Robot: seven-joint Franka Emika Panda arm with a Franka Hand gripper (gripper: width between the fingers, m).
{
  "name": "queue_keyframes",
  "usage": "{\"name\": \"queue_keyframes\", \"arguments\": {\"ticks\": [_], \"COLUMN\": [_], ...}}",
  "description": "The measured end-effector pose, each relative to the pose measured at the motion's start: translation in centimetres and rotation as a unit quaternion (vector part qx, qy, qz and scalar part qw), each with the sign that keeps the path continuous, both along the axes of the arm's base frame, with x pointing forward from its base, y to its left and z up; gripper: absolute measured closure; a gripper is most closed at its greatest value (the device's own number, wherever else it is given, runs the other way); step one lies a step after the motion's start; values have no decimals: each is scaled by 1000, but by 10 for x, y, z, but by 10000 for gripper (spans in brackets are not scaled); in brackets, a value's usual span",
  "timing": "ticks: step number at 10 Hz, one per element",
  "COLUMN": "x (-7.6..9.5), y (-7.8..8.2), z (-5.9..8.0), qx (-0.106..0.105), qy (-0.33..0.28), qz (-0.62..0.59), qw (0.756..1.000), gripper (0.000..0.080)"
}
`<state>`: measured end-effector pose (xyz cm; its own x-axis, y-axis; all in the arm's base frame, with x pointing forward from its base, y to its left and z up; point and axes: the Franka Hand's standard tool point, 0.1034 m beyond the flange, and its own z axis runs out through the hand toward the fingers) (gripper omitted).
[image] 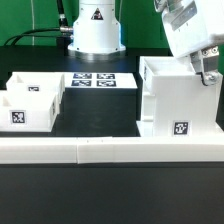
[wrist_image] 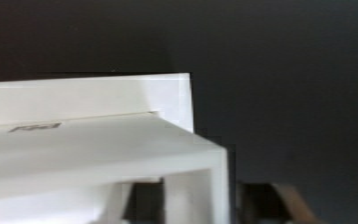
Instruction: Assemble drawer
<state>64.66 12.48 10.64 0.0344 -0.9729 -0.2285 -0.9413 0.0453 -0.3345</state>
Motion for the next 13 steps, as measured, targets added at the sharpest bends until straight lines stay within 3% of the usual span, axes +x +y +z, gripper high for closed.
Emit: {"name": "queue_keyframes", "arguments": {"ticks": [1,3,7,8,11,13], "x": [1,4,3,-1,-16,-17], "y": [0,-1,-2,-4,-8,-8], "z": [1,5,7,15,43,44], "qx": [-1,-3,-13,-25,-35,-37], "qy": [-2,-9,-18,-25,-25,-25], "qz": [1,3,27,68,183,198], "qw": [1000,1000,999,997,982,979], "gripper": [463,193,152,150,150,150]}}
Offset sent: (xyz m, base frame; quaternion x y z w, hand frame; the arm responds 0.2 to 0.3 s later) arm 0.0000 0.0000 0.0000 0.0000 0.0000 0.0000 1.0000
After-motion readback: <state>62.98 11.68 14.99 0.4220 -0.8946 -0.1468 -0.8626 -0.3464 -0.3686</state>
